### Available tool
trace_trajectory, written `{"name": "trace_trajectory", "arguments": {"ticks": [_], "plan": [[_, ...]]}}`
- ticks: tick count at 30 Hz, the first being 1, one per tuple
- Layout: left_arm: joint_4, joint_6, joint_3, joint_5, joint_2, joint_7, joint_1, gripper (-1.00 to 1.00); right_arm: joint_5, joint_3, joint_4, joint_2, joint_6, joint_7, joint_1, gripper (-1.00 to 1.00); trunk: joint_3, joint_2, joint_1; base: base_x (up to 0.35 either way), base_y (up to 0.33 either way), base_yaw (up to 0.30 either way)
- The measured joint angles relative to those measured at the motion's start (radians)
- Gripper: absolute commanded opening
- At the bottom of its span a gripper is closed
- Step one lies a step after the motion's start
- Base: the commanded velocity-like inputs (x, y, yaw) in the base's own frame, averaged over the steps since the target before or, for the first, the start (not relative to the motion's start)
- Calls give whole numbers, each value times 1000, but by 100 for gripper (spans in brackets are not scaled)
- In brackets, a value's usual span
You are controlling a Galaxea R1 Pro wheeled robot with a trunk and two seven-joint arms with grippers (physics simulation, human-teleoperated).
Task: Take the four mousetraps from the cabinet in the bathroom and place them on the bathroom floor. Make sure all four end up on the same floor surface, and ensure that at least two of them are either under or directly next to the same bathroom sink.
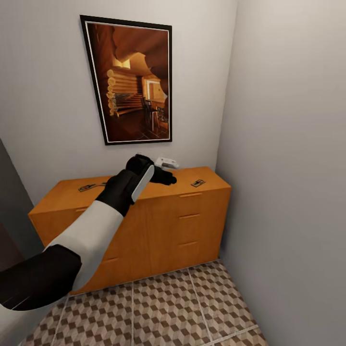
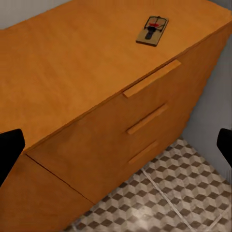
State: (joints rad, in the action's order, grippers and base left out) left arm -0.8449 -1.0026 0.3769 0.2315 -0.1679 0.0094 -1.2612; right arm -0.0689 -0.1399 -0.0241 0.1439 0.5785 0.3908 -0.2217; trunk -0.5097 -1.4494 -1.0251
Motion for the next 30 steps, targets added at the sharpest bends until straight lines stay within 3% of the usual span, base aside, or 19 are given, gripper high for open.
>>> {"name": "trace_trajectory", "arguments": {"ticks": [3, 4, 8, 10, 20, 25, 30], "plan": [[19, -1, -7, 9, 0, -38, -2, 100, 0, -1, 0, -2, 1, -1, 0, -100, 0, 0, 0, 0, 0, 0], [24, -1, -8, 12, 1, -94, -3, 100, 0, -2, 0, -2, 1, -1, 0, -100, 0, 0, 0, 0, 0, 0], [27, 1, -6, 11, 3, -216, -3, 100, 0, -2, 0, -2, 1, -1, 0, -100, 0, 0, 0, 0, 0, 0], [25, 2, -5, 9, 6, -252, -2, 100, 0, -2, 0, -2, 1, -1, 0, -100, 0, 0, 0, 0, 0, 0], [-119, -1, -1, 10, 41, -275, -2, 100, 0, -1, 0, -6, 1, -1, 0, -100, 0, 0, 0, 0, 0, 0], [-146, -2, 7, 8, 55, -276, -2, 100, 0, -2, 0, -6, 1, -1, 0, -100, 0, 0, 0, 0, 0, 0], [-148, -1, 37, 8, 59, -276, -2, 100, 0, -2, 0, -7, 1, -1, 0, -100, 0, 0, 0, 57, 0, 0]]}}
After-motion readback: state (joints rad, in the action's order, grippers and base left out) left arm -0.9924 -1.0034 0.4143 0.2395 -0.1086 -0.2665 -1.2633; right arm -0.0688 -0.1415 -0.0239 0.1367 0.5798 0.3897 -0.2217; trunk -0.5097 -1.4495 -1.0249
